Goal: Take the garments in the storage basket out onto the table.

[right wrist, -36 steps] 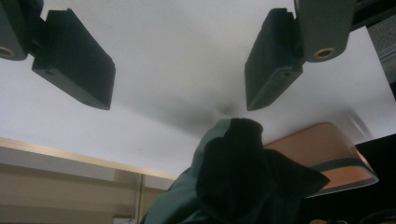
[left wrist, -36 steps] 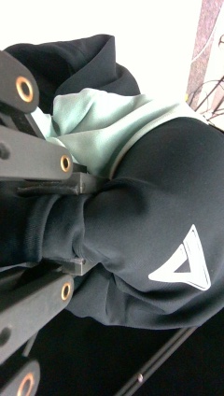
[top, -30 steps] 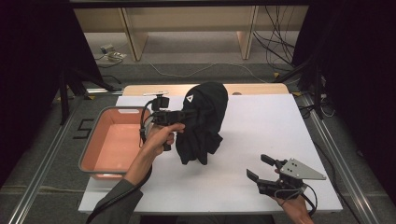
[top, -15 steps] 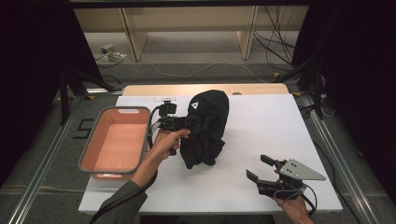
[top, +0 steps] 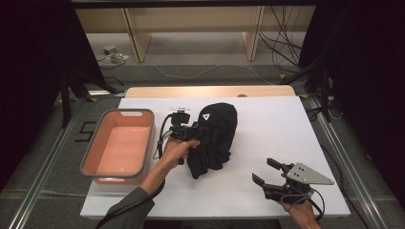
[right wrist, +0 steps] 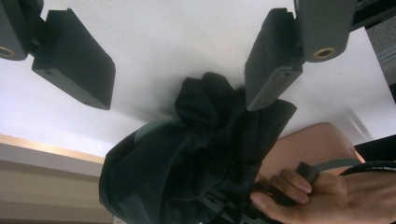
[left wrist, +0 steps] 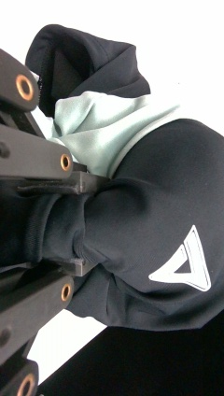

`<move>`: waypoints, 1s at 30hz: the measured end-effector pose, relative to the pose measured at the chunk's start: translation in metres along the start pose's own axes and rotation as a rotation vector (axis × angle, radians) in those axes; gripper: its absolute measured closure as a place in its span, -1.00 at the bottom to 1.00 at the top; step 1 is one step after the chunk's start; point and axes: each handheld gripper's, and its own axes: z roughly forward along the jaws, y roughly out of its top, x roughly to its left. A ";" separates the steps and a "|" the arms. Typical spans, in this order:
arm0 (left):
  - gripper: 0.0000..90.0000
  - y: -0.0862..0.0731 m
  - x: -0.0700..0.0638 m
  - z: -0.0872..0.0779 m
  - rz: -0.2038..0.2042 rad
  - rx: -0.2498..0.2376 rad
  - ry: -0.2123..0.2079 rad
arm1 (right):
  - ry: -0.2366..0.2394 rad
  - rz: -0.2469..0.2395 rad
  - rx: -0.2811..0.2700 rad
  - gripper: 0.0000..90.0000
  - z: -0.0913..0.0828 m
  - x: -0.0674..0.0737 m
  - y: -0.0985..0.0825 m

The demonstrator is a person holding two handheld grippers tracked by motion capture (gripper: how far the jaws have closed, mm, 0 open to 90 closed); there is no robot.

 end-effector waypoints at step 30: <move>-0.18 0.006 -0.003 -0.007 -0.013 0.066 -0.126 | -0.002 0.006 -0.001 -0.44 0.000 -0.001 0.000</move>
